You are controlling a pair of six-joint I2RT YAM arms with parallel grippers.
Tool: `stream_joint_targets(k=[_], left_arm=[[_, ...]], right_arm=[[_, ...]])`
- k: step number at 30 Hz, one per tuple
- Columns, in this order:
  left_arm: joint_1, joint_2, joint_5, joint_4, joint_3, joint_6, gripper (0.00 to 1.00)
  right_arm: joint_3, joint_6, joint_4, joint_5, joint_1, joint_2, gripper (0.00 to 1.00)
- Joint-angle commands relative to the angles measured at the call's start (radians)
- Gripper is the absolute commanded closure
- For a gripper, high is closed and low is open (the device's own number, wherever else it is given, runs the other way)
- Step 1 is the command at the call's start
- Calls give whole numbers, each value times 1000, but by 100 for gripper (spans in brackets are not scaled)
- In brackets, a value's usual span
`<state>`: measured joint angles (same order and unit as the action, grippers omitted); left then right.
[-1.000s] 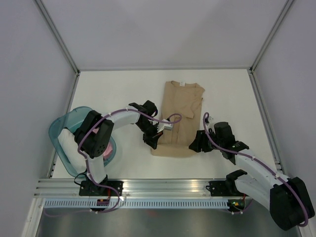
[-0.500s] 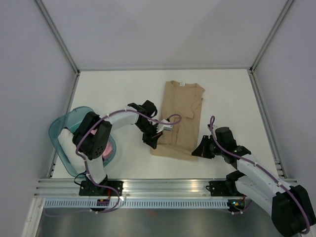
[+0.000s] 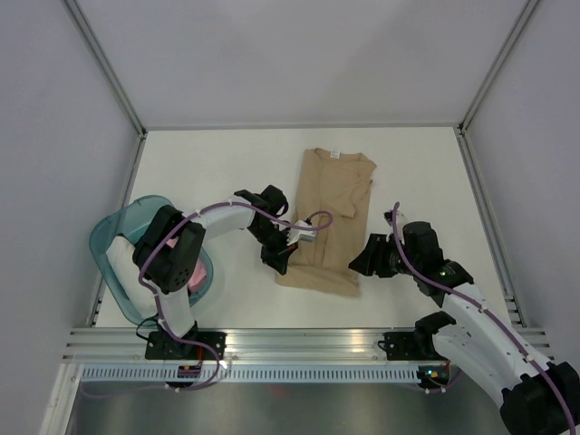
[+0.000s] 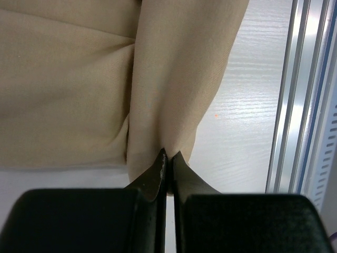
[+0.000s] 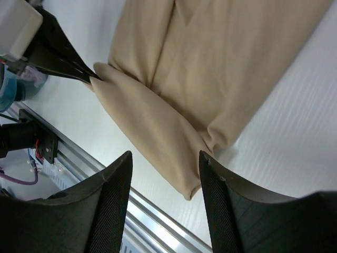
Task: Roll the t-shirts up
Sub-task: Roll the tshirt
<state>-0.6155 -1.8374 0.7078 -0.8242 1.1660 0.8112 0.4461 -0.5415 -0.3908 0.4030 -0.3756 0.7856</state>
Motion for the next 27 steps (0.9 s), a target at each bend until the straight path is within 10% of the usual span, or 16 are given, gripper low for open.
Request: stream_joint_targets(k=[1, 11, 22, 27], left_arm=[[-1, 36, 5, 2, -3, 49, 95], [-1, 35, -10, -18, 1, 72, 95], [-1, 33, 1, -38, 8, 82, 95], [0, 24, 2, -50, 9, 88, 95]], right_arm=[[19, 89, 29, 22, -2, -20, 40], [-9, 100, 64, -222, -284, 72, 31], [-33, 89, 84, -214, -298, 179, 31], [-61, 71, 113, -185, -306, 198, 48]])
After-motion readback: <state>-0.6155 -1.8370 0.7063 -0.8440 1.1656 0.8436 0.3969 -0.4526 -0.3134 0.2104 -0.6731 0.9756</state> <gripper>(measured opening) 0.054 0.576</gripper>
